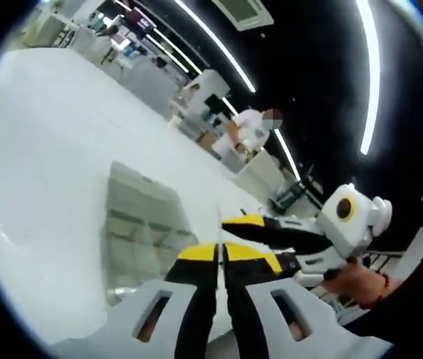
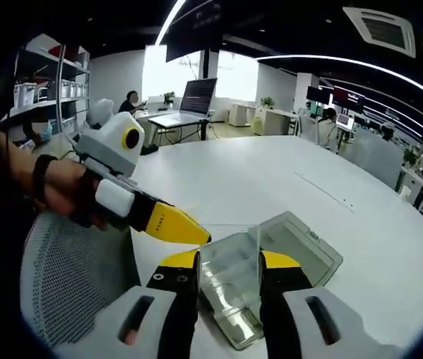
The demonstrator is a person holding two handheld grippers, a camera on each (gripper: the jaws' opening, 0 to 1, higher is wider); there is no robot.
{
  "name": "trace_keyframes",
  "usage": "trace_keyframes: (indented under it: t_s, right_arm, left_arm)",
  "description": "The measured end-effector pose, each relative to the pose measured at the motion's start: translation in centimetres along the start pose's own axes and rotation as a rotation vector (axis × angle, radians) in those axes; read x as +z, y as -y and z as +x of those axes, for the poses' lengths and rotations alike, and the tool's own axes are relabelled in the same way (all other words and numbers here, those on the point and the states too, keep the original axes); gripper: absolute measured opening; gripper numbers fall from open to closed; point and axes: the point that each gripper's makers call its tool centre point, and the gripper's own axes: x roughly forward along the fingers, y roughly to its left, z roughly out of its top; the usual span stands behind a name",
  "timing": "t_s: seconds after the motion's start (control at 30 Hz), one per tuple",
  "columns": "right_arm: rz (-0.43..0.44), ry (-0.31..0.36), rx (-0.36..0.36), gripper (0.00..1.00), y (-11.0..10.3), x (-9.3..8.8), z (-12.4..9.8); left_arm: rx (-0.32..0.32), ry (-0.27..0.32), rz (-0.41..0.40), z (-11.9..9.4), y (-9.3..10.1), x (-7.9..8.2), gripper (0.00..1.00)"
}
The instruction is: Insert the divider into the dual guide fixture by aligning both edges with the guide slots and pushing it downward to the bottom, including one-sided entry, uneven engagement, binding, and posture correction.
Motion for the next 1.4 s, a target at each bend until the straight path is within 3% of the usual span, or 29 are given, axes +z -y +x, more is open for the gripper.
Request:
trace_keyframes:
  t_s: [0.53,0.73,0.9,1.07,1.17,1.4]
  right_arm:
    - [-0.069,-0.041,0.036,0.25,-0.2,0.0,0.2]
    - [-0.133,-0.086,0.067,0.24,-0.2,-0.5,0.2]
    - [-0.168,-0.101,0.082,0.25,-0.2,-0.4,0.2]
    - [-0.208,-0.133,0.095,0.24,-0.4,-0.8,0.2]
    - [-0.227,-0.148,0.106,0.24,-0.6,-1.1,0.1]
    - [-0.291,-0.194,0.125,0.21,-0.9,-1.6,0.1]
  left_arm:
    - [0.035,-0.044,0.173,-0.5,-0.1,0.5,0.0]
    - [0.056,-0.098,0.309,-0.8,-0.2,0.4,0.0]
    - [0.083,-0.193,0.463,-0.9,-0.7,-0.8,0.0]
    - [0.065,-0.222,0.499,-0.7,-0.3,-1.6,0.0]
    - [0.073,-0.246,0.6,-0.7,-0.5,-1.7,0.0]
    - [0.055,-0.299,0.684,-0.6,-0.3,-2.4,0.0]
